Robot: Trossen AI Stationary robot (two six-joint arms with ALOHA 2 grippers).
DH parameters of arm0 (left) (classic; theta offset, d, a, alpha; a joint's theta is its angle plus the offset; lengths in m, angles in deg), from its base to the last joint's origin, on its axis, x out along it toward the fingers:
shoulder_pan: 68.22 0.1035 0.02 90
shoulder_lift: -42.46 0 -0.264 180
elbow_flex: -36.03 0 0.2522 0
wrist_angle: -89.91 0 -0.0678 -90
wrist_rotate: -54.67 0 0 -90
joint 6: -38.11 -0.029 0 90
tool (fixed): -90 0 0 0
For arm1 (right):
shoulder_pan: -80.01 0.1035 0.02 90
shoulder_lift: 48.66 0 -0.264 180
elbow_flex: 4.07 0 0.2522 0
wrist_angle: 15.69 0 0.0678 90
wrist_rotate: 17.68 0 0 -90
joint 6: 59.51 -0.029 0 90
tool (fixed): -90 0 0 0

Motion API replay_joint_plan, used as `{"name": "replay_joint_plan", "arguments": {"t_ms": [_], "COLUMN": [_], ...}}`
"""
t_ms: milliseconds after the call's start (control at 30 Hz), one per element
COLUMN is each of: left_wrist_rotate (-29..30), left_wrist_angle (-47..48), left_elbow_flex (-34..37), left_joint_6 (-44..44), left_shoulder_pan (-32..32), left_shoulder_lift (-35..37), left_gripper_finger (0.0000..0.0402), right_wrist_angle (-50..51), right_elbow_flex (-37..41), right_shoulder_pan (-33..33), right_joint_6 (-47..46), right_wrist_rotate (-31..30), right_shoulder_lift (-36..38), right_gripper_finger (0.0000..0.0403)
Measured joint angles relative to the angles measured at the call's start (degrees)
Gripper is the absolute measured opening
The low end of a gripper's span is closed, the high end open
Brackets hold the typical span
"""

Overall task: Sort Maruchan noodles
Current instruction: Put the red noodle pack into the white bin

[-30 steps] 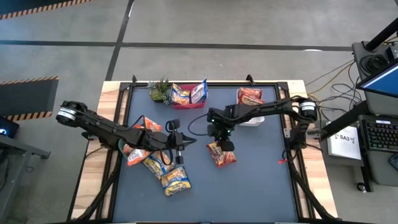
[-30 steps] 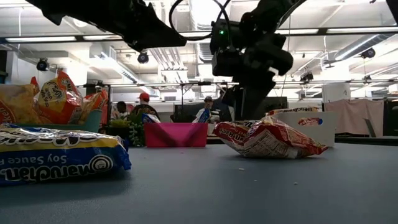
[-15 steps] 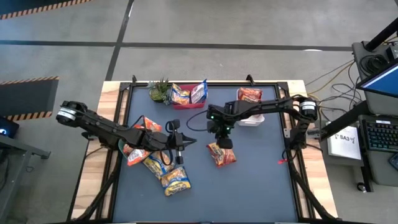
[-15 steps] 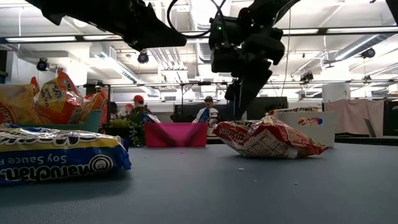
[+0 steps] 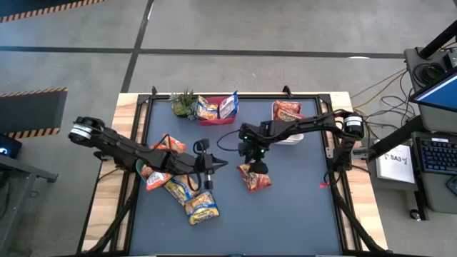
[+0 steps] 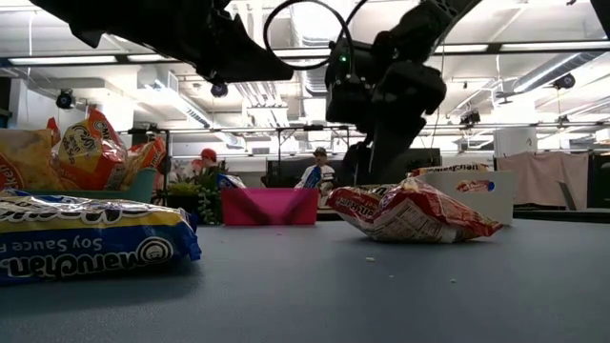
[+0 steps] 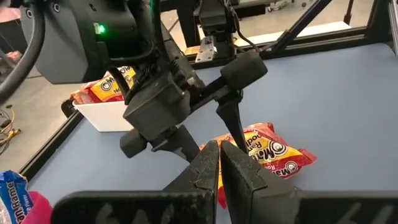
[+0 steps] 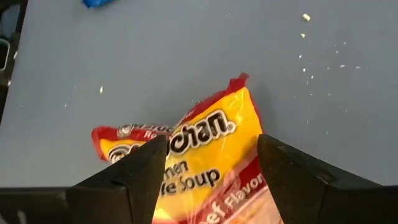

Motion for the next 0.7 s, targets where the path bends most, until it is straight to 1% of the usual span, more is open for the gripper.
{"name": "replay_joint_plan", "arguments": {"t_ms": [167, 300, 367, 433, 600, 700], "left_wrist_rotate": [0.0, 0.0, 0.0, 0.0, 0.0, 0.0], "left_wrist_angle": [-0.4, -0.5, -0.9, -0.9, -1.5, -2.0], "left_elbow_flex": [-0.2, -0.2, -0.2, -0.3, -0.3, -0.3], "left_joint_6": [0.0, 0.0, 0.0, 0.0, 0.0, 0.0], "left_shoulder_pan": [0.0, 0.0, 0.0, 0.0, 0.0, 0.0], "left_shoulder_lift": [-0.7, -0.7, -0.7, -0.7, -0.6, -0.6], "left_gripper_finger": [0.0000, 0.0000, 0.0000, 0.0000, 0.0000, 0.0000], "right_wrist_angle": [-8.9, -13.6, -15.2, -16.2, -16.6, -16.6], "right_elbow_flex": [4.2, 6.9, 7.7, 8.4, 8.9, 8.7], "right_shoulder_pan": [-0.3, -0.3, -0.3, -0.3, -0.3, -0.3], "right_joint_6": [-5.2, -8.2, -9.5, -10.2, -10.4, -10.4], "right_wrist_rotate": [0.0, 0.0, 0.0, 0.0, 0.0, 0.1], "right_shoulder_lift": [0.0, 0.0, 0.0, 0.0, 0.0, 0.0], "right_gripper_finger": [0.0229, 0.0222, 0.0207, 0.0179, 0.0084, 0.0035]}}
